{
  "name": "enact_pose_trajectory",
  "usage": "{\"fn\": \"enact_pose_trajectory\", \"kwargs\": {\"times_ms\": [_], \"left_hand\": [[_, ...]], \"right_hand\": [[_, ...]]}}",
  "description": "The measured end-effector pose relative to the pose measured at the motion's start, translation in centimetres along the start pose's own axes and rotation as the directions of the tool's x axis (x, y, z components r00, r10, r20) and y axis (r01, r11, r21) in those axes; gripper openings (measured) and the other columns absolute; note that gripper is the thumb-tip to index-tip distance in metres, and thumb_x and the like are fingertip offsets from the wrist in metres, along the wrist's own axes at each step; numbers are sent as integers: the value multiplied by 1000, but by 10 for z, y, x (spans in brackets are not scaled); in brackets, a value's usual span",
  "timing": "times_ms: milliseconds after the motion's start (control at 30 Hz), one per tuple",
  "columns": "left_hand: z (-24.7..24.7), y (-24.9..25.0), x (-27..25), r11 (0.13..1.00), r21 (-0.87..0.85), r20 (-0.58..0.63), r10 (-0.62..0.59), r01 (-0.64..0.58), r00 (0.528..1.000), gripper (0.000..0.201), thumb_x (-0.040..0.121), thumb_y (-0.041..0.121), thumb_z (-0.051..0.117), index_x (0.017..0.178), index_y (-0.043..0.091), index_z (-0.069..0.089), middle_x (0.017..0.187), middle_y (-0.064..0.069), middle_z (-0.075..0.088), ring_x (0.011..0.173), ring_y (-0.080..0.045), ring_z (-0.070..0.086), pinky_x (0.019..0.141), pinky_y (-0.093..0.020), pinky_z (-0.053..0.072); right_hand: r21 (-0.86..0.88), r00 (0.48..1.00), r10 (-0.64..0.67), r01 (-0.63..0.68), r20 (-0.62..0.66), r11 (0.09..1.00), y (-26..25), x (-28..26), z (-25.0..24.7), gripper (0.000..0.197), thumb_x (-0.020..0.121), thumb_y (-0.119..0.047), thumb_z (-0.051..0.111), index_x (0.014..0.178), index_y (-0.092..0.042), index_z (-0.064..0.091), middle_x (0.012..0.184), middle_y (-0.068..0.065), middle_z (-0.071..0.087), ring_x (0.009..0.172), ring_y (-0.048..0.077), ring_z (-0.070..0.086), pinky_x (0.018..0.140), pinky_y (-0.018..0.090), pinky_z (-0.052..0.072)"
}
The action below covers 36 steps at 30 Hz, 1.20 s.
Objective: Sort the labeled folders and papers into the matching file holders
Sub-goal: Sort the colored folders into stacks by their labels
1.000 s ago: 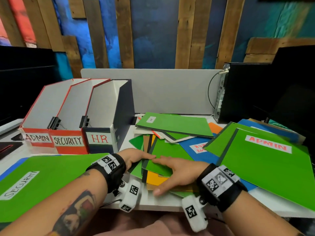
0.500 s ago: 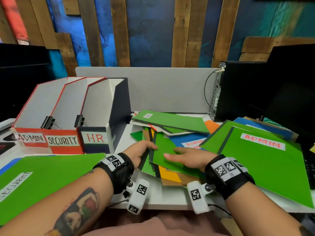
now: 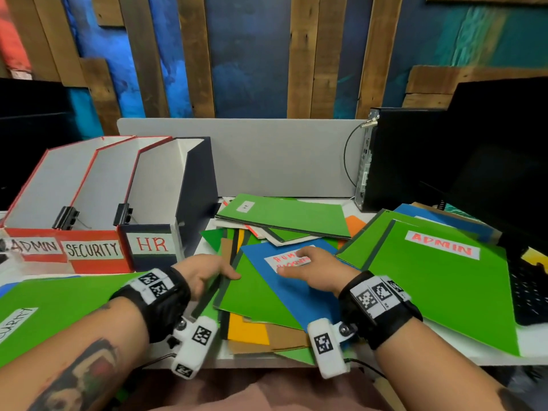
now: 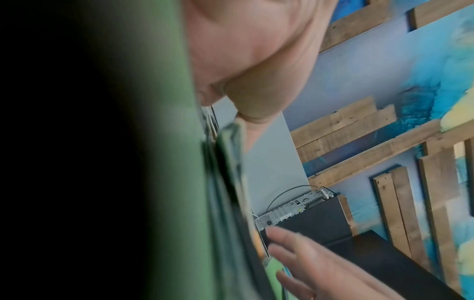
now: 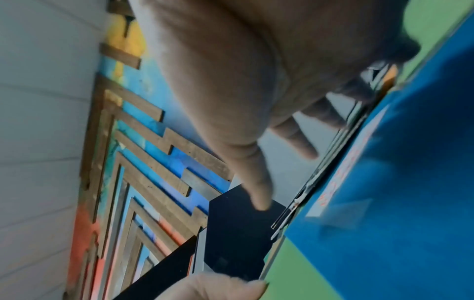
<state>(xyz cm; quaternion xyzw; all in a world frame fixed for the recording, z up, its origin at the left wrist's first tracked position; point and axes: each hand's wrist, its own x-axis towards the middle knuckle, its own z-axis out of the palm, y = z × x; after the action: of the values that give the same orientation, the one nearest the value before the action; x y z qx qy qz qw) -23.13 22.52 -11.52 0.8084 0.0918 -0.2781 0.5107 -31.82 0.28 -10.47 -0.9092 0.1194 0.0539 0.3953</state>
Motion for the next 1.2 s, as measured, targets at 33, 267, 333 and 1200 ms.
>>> {"fn": "enact_pose_trajectory", "kwargs": {"times_ms": [33, 267, 333, 1200], "left_hand": [[-4, -2, 1, 1000, 21, -20, 3, -3, 1000, 28, 86, -1, 72, 109, -6, 58, 110, -9, 53, 104, -30, 52, 91, -34, 41], [14, 8, -8, 937, 335, -171, 163, -98, 972, 94, 81, 36, 82, 153, 5, 30, 157, -16, 34, 141, -35, 40, 114, -45, 39], [22, 18, -16, 879, 439, -108, 258, -187, 960, 103, 77, 49, 82, 156, 10, 28, 159, -11, 34, 141, -31, 41, 113, -42, 40], [259, 142, 48, 323, 743, 558, 182, -586, 809, 175, 24, 75, 91, 160, 23, -6, 166, 2, 22, 149, -26, 30, 121, -48, 29]], "right_hand": [[-72, 999, 29, -27, 34, 997, 1, -1, -1, 83, 84, -60, 72, 147, -15, 44, 147, 5, 49, 130, 24, 51, 108, 34, 42], [-168, 970, -53, 94, 236, 981, -19, -12, 2, 84, 84, -75, 58, 148, -22, 50, 158, -3, 41, 144, 20, 38, 120, 39, 29], [-37, 985, -57, 64, 164, 997, -18, -15, -13, 68, 82, -72, 64, 132, -25, 65, 140, -5, 58, 124, 16, 53, 105, 36, 44], [211, 664, 603, -577, -442, 789, 190, -69, -188, 80, 59, -54, 93, 119, -7, 66, 116, 10, 69, 104, 27, 65, 89, 36, 54]]}}
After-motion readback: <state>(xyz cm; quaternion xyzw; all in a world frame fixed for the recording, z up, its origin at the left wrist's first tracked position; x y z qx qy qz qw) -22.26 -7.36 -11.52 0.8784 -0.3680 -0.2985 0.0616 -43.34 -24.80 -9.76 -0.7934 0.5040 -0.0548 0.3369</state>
